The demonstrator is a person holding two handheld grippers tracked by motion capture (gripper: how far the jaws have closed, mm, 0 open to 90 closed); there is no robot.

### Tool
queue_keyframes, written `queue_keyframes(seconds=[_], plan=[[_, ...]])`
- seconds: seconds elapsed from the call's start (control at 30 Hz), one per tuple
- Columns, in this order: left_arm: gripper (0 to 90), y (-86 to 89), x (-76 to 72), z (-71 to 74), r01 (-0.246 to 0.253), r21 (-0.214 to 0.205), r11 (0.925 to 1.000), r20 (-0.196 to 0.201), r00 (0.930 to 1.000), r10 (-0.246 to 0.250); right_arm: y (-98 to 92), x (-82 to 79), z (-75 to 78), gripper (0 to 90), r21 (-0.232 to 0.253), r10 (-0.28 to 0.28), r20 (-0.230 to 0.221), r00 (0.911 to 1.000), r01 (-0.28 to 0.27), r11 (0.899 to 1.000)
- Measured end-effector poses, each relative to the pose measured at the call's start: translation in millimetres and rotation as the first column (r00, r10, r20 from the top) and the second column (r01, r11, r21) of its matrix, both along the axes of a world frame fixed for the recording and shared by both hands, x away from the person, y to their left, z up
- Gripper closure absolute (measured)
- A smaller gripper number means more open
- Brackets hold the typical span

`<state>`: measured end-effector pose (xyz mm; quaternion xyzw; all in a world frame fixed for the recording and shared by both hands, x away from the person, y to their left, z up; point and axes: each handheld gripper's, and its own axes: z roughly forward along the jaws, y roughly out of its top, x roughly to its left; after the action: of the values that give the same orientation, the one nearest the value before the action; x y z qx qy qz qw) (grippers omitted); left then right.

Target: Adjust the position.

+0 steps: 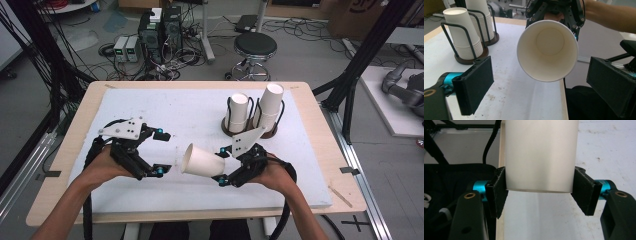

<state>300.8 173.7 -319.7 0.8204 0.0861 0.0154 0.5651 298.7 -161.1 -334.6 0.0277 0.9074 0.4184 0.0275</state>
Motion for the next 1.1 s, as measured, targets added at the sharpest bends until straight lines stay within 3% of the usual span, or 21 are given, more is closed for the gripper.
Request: queue_keyframes(seconds=[0.3,0.5,0.67,0.77,1.1], plan=[[7.1,1.9,-0.8,-23.8,-0.016,-0.095,0.9954,-0.024,0.9996,0.014,-4.3,-4.0,-11.0,35.5,0.114,-0.033,-0.011,0.9994,0.034,0.993],[7.1,-2.3,-1.1,-36.7,-0.009,-0.097,0.9952,-0.044,0.999,0.005,-6.5,-7.4,-19.9,35.5,0.156,-0.053,-0.019,0.9984,0.055,0.986],[7.1,-4.7,-3.2,-47.8,-0.02,-0.158,0.9873,-0.054,0.9985,0.011,-9.0,-8.9,-25.9,35.5,0.202,-0.071,-0.033,0.997,0.076,0.976],[7.1,-5.9,-3.9,-55.3,-0.025,-0.191,0.9812,-0.064,0.9979,0.013,-8.2,-10.5,-29.0,35.5,0.204,-0.072,-0.033,0.9969,0.077,0.976],[7.1,-13.0,-6.8,-64.2,-0.015,-0.209,0.9778,-0.072,0.9974,0.0,-6.6,-14.7,-33.5,35.5,0.238,-0.076,-0.034,0.9965,0.082,0.968]])
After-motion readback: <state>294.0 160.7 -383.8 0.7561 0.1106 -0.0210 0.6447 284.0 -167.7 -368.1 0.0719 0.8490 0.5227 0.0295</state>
